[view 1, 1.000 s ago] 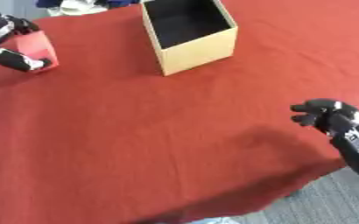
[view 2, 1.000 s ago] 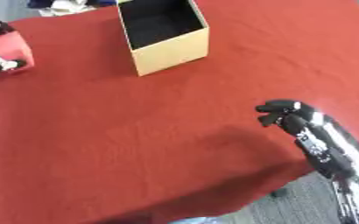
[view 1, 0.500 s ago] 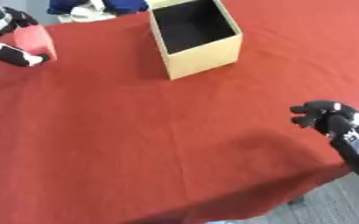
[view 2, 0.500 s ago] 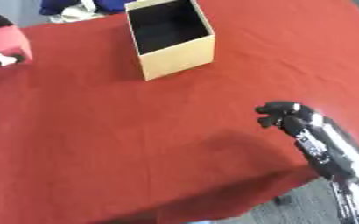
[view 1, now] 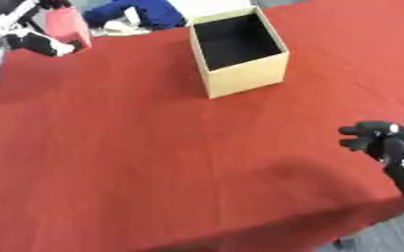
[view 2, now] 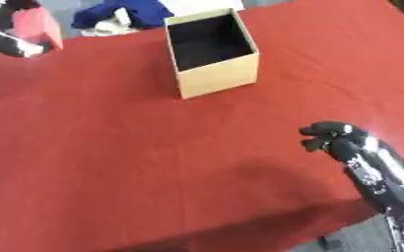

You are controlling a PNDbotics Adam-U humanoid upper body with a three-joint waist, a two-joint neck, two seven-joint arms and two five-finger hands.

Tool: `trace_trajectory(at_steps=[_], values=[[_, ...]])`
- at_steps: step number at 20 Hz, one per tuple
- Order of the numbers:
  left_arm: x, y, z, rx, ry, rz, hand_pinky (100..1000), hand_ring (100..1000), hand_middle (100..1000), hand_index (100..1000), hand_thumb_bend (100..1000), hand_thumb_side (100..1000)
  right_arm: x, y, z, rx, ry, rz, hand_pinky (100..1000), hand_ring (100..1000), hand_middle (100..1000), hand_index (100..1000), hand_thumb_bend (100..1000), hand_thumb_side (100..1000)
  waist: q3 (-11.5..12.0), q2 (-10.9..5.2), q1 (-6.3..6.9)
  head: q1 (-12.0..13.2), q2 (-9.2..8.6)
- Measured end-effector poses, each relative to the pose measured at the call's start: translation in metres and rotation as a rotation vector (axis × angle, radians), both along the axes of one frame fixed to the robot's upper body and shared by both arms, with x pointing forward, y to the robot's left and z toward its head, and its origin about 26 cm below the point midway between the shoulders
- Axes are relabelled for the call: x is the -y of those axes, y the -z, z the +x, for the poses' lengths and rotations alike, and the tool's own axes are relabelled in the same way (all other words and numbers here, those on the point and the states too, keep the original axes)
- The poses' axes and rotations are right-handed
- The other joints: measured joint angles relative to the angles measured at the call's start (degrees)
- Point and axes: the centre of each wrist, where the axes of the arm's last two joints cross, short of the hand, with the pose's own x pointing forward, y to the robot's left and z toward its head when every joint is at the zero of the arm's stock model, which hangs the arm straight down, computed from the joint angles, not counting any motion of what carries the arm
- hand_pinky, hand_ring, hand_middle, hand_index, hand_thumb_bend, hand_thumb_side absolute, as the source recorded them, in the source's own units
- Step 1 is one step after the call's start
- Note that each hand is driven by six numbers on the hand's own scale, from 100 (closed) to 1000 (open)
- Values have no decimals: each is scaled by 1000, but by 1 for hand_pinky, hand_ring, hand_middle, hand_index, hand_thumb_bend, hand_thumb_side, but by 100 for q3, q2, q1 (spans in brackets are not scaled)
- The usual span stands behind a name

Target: Pick up objects on the table and place them in the box.

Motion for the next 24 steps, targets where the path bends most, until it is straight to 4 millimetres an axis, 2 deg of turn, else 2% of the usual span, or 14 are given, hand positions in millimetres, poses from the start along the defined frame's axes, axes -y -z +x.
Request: trace_trajectory(at_steps=[5,8,9,11,14,18,24], values=[[27,-10,10,17,78,-24,824,757,330,725,385,145,-1,2,-1,-12,-12,3,843,879,566,821,100,631,-90,-25,-30,361,0],[37,-11,13,15,104,-32,824,757,330,725,385,145,-3,3,-1,-14,-22,3,843,879,566,821,100,631,-106,-26,-34,450,0],[38,-10,14,13,107,-33,832,758,328,724,355,136,-3,3,-1,-14,-23,4,843,880,566,821,100,629,-107,-26,-37,465,0],[44,-14,15,26,124,-37,835,760,331,725,352,143,-6,2,0,-11,-40,2,843,880,566,821,100,629,-196,-26,-72,550,0],[75,-24,26,61,199,-72,842,767,341,727,344,146,-11,1,1,-10,-78,-4,844,881,566,822,100,629,-299,-23,-96,653,0],[102,-19,33,67,254,-109,849,780,359,731,335,160,-17,1,1,-11,-118,-11,844,885,566,822,100,629,-399,2,-101,740,0],[126,-9,39,62,307,-129,858,811,417,738,330,184,-24,-1,2,-9,-170,-20,845,886,566,822,100,630,-501,46,-120,792,-1]])
